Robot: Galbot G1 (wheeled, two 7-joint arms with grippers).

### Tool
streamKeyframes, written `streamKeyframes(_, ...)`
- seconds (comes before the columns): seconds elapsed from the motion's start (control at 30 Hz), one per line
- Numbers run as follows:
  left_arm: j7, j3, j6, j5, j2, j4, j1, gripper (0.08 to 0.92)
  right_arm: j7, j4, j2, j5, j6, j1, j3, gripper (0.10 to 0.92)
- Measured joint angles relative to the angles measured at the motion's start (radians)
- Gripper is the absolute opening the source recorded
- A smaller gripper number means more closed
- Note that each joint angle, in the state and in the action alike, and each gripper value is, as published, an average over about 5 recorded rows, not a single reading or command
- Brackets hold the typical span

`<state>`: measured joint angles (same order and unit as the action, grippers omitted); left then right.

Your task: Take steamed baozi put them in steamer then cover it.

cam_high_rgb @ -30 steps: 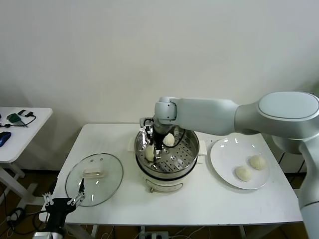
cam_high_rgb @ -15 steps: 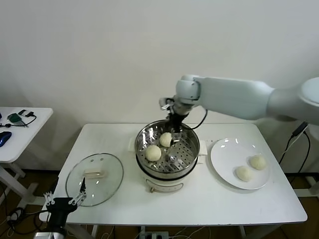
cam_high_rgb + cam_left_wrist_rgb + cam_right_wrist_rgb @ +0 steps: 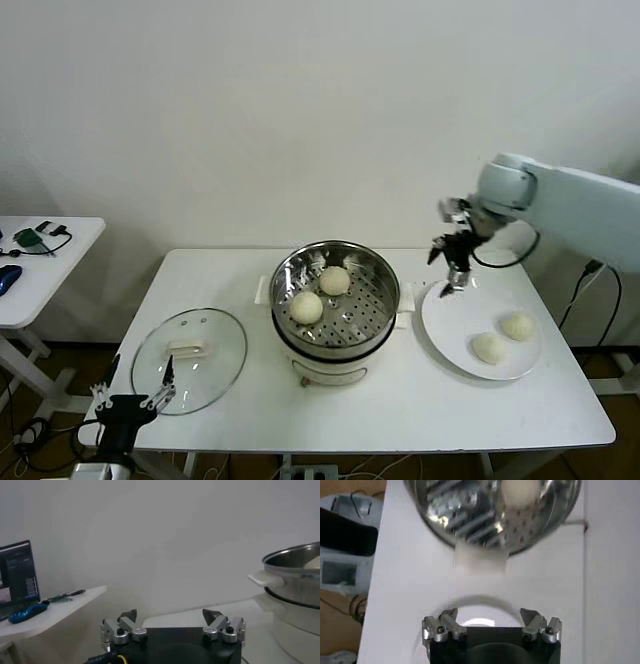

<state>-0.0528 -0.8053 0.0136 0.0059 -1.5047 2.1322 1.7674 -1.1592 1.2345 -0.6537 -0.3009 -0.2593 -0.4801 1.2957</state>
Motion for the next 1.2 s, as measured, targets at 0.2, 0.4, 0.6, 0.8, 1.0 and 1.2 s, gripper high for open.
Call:
streamKeyframes(0.2, -0.001, -0.002, -0.003, 0.004, -0.007, -0.001, 0.001, 0.823, -0.010, -0.033, 0.053, 0.121, 0.025, 0.174, -0.135, 0.823)
streamKeyframes(0.4, -0.006, -0.005, 0.000, 0.007, -0.012, 0.004, 0.009, 0.823, -0.011, -0.085, 0.067, 0.215, 0.044, 0.315, -0.247, 0.823)
streamKeyframes(0.6, -0.008, -0.010, 0.009, 0.003, -0.011, 0.001, 0.017, 0.823, -0.008, -0.146, 0.044, 0.277, 0.060, 0.393, -0.329, 0.823)
streamKeyframes(0.8, -0.010, -0.012, 0.016, -0.001, -0.010, -0.004, 0.022, 0.823, -0.007, -0.208, -0.003, 0.319, 0.071, 0.434, -0.378, 0.823)
streamKeyframes(1.0, -0.010, -0.016, 0.019, -0.003, -0.007, -0.012, 0.022, 0.823, -0.010, -0.252, -0.048, 0.349, 0.081, 0.464, -0.402, 0.823)
streamKeyframes(1.2, -0.010, -0.018, 0.021, -0.004, -0.006, -0.016, 0.021, 0.823, -0.016, -0.279, -0.079, 0.367, 0.087, 0.476, -0.415, 0.800)
